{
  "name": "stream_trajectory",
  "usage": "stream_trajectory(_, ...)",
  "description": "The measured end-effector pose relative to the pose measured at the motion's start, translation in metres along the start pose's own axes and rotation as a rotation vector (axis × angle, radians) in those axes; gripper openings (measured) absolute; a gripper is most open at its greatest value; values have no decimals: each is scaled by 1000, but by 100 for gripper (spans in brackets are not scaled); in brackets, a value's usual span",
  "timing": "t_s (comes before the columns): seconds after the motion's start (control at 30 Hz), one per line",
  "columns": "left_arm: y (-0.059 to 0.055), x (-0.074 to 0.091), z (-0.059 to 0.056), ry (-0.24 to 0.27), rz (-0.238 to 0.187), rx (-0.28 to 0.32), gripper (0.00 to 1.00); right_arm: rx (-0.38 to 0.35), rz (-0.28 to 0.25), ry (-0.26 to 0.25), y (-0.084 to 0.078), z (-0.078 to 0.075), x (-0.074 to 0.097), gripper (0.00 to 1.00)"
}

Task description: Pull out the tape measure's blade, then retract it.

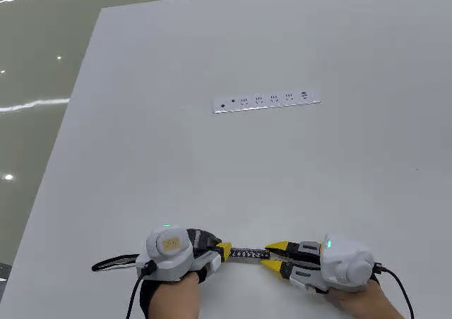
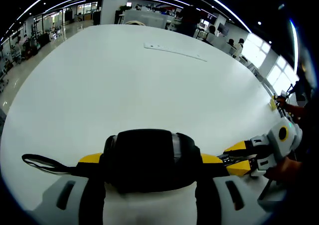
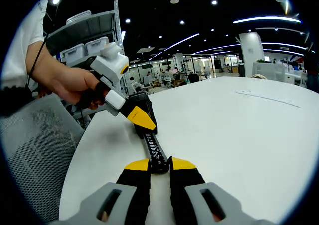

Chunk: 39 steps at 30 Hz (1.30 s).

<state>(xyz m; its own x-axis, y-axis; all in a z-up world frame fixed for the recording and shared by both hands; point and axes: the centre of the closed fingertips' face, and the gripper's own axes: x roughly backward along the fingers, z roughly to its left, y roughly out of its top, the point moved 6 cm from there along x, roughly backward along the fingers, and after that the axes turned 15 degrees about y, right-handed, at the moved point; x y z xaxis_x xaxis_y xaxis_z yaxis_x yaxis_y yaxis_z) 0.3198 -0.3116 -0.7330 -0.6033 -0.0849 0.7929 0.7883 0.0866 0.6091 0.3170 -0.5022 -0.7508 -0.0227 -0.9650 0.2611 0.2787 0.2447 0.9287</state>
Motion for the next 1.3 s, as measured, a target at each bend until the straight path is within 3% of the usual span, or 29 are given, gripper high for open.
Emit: stream_trajectory(1.3, 0, 1, 0, -14, -7, 10, 71, 14, 15, 42, 9, -1, -38, 13)
